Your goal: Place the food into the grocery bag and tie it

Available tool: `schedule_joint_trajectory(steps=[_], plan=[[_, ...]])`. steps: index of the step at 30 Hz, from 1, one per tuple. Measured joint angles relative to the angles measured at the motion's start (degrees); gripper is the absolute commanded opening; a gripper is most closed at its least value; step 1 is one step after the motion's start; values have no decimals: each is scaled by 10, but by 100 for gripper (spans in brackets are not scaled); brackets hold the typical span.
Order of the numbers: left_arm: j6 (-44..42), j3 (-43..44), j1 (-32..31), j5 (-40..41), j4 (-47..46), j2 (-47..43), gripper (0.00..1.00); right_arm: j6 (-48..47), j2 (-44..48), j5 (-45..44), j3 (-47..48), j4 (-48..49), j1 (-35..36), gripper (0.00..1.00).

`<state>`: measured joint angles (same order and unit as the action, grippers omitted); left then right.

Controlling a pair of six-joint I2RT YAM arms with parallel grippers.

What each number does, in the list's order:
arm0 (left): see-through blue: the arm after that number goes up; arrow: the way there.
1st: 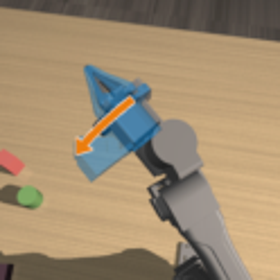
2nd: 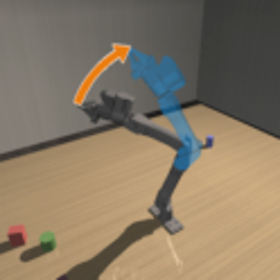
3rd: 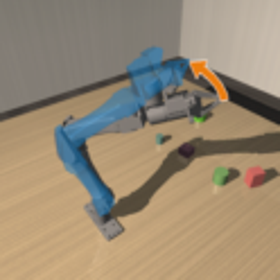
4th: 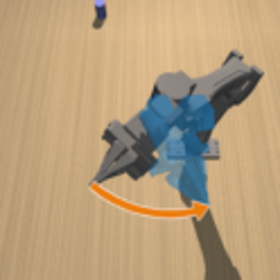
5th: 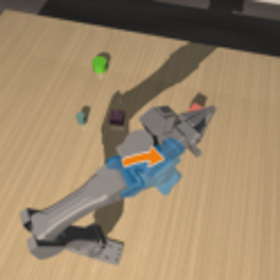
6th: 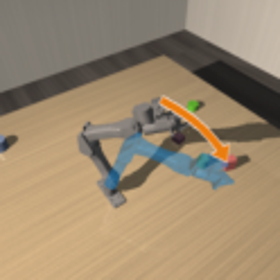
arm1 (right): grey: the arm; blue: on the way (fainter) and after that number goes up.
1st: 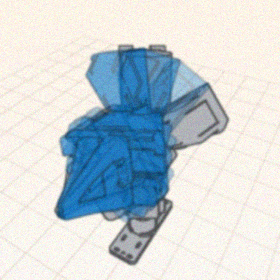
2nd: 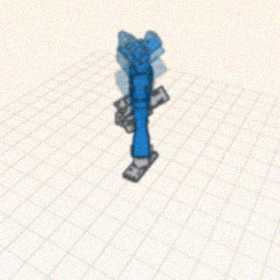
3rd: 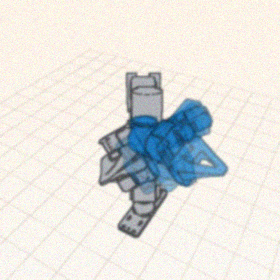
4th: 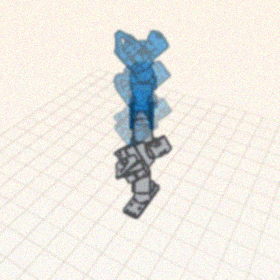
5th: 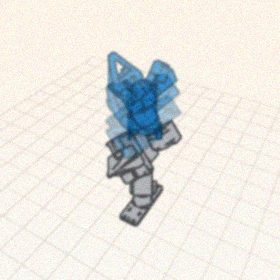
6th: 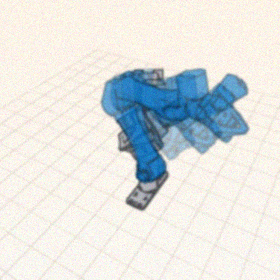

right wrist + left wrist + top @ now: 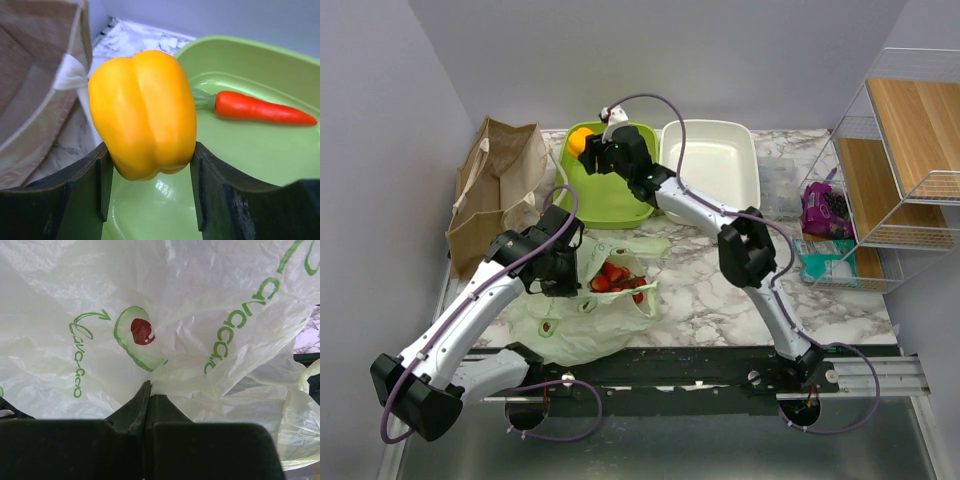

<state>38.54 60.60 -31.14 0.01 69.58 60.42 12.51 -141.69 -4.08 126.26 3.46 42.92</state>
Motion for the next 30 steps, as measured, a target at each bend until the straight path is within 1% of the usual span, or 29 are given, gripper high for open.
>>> schedule_joint_trajectory(steps=[9, 13, 19, 24, 30], plan=[[0, 2, 0, -21, -29, -3, 0, 2, 190, -15, -163, 16, 2, 16], [-7, 9, 0, -32, -42, -2, 0, 12, 274, -15, -254, 14, 2, 12], [-22, 25, 0, -43, -58, 10, 0, 21, 409, -14, -378, -14, 2, 10], [-39, 45, 0, -56, -76, 40, 0, 21, 530, -5, -463, -61, 2, 9], [-55, 47, 0, -69, -100, 64, 0, 28, 650, 47, -541, -125, 2, 9]])
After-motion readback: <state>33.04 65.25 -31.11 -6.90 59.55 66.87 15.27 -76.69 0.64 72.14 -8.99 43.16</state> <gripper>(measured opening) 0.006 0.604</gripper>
